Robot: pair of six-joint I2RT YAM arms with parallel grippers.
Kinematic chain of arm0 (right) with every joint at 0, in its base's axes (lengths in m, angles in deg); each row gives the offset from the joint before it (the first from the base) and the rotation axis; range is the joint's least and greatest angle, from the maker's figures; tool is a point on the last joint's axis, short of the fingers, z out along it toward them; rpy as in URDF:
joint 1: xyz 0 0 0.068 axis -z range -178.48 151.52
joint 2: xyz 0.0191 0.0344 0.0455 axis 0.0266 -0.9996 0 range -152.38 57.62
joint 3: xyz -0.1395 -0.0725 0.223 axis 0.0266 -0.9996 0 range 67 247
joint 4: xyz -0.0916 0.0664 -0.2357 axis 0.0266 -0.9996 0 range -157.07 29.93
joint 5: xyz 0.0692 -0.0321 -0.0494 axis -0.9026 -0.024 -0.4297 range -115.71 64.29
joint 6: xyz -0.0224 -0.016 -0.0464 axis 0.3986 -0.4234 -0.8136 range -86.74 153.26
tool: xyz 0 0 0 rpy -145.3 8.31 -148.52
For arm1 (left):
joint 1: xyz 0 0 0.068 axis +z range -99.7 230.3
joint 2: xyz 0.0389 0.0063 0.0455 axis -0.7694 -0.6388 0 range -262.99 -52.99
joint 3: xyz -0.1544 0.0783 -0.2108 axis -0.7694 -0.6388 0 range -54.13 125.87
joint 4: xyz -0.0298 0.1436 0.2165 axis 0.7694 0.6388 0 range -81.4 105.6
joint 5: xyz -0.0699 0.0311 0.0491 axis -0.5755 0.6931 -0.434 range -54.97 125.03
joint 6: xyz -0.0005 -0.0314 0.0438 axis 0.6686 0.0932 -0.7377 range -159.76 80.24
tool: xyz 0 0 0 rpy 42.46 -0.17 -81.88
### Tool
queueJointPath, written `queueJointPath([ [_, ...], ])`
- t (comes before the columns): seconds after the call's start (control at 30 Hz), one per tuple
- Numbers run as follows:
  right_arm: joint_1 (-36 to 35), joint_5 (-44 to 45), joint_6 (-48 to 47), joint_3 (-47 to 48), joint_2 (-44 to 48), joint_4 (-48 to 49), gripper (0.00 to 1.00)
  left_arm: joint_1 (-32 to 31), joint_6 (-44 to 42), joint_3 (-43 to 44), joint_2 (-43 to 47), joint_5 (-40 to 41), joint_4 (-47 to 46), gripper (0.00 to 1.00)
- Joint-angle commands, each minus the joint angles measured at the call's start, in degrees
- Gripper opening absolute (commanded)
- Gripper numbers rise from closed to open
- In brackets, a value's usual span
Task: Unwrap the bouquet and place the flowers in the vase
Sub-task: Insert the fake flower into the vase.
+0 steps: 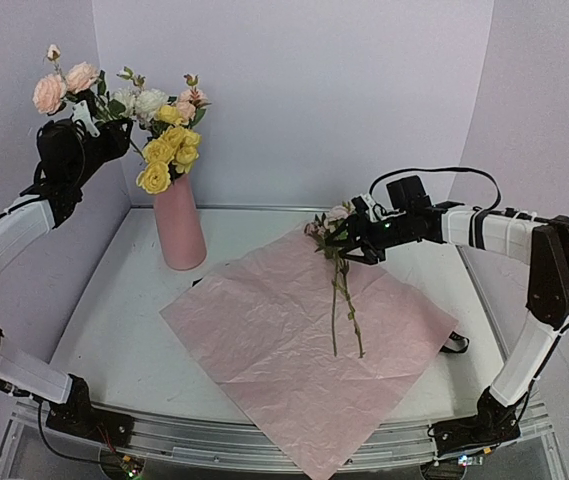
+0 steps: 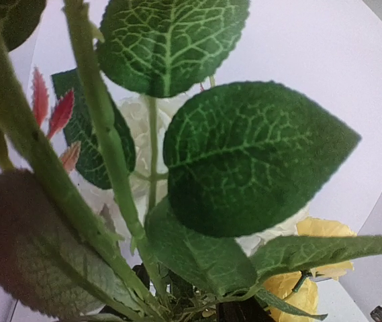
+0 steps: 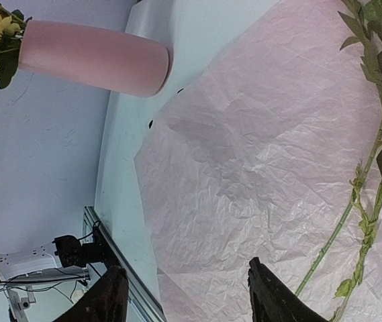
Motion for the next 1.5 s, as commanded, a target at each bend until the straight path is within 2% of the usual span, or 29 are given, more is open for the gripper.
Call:
queueJointPath([
  [0.0, 0.3, -0.2, -0.2, -0.7, 3.1, 0.2, 0.62, 0.0, -0.1, 0.2, 1.6, -1.5, -1.4, 0.29],
  [0.1, 0.3, -0.3, -0.2, -1.1, 3.1, 0.2, 0.62, 0.0, 0.2, 0.2, 1.3, -2.2, -1.3, 0.16],
  [0.17, 0.2, -0.3, -0.3, -1.2, 3.1, 0.2, 0.62, 0.0, 0.1, 0.1, 1.1, -3.1, -1.3, 0.12],
  [0.4, 0.3, 0.0, -0.7, -1.7, 3.6, 0.2, 0.62, 0.0, -1.6, -2.5, 2.0, -7.4, -0.9, 0.11],
  [0.53, 0.4, 0.1, -0.9, -1.8, 3.8, 0.2, 0.62, 0.0, -4.7, -3.8, 2.3, -8.9, -0.2, 0.24],
  [0.6, 0.5, 0.0, -1.1, -1.8, 3.8, 0.2, 0.62, 0.0, -6.0, -3.3, 1.8, -8.5, 1.1, 0.25],
  [0.83, 0.7, -0.3, -1.1, -2.3, 3.9, 0.2, 0.62, -0.2, -9.1, 2.4, -3.3, -9.8, 8.0, 0.11],
  [1.0, 0.9, -0.3, -1.1, -3.0, 4.2, 0.2, 0.62, -0.4, -9.8, 3.1, -4.7, -10.0, 8.2, 0.08],
  [1.3, 1.2, -0.6, -1.5, -4.0, 5.1, 0.1, 0.62, -1.7, -10.0, 2.2, -6.9, -9.9, 11.2, 0.14],
  [1.47, 1.4, -0.7, -1.7, -4.7, 5.6, 0.1, 0.62, -2.0, -9.0, 2.4, -7.8, -9.2, 12.8, 0.3],
])
